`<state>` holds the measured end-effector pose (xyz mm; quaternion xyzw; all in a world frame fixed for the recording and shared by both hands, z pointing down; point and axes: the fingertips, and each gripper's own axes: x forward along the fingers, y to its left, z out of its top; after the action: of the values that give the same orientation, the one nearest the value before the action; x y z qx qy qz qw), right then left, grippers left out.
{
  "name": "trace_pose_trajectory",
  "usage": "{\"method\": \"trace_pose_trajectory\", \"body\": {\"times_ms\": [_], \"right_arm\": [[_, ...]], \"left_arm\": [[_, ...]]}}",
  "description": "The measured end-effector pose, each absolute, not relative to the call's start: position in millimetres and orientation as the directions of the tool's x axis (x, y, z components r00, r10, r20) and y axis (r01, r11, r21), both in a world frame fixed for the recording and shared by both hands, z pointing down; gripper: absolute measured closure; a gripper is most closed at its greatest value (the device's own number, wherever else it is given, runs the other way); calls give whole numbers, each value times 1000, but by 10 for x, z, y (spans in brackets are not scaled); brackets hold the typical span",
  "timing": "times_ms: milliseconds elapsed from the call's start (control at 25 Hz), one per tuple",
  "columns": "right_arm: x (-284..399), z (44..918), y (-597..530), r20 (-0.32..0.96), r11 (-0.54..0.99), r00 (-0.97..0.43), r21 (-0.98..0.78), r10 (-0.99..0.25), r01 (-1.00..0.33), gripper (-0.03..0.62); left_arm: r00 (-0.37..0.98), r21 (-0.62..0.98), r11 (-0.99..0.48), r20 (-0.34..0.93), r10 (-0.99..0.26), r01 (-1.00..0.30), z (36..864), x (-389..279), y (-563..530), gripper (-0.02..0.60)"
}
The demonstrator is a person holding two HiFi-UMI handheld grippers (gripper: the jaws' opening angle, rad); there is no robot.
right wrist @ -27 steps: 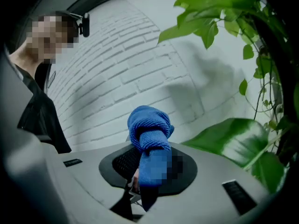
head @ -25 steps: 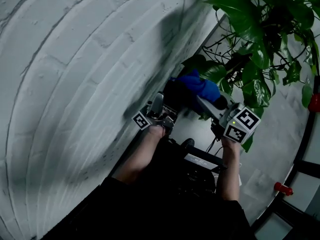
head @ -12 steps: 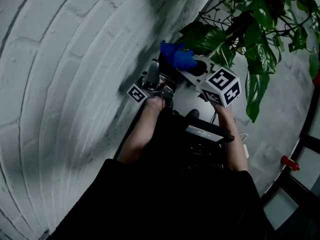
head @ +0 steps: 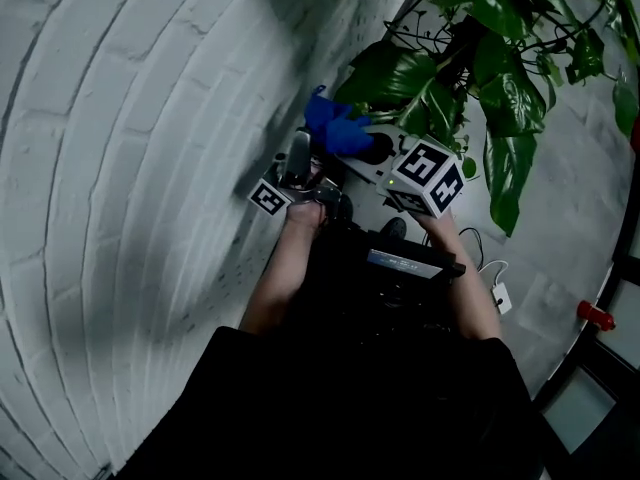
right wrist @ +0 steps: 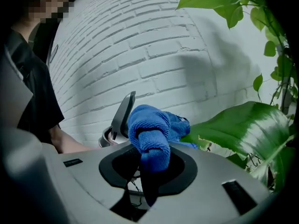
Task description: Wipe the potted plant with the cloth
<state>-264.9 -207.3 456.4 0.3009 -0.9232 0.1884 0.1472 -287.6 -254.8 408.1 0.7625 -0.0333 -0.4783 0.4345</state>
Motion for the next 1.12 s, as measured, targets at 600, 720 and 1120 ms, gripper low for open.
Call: {"method": "trace_pose_trajectory", "body": {"times_ms": [600,720,1120], "right_arm": [[-1966,3679,-2053,16,722,-795,-408,-606,-558,487],[-1737,3619,-2254,75,664,-711,-299,-699,-685,487],[-2669,4414,-1921,365,842,-835,-196,-412,-502,487]], "left_arm": [[503,686,-634,-713,-489,357,4097,-2988,-2449,170],[497,682,-637,-718,-487,361,4075,-2986,-2449,170],[501,672,-654,-722,-477,346,3994,-2979,-2443,170]]}}
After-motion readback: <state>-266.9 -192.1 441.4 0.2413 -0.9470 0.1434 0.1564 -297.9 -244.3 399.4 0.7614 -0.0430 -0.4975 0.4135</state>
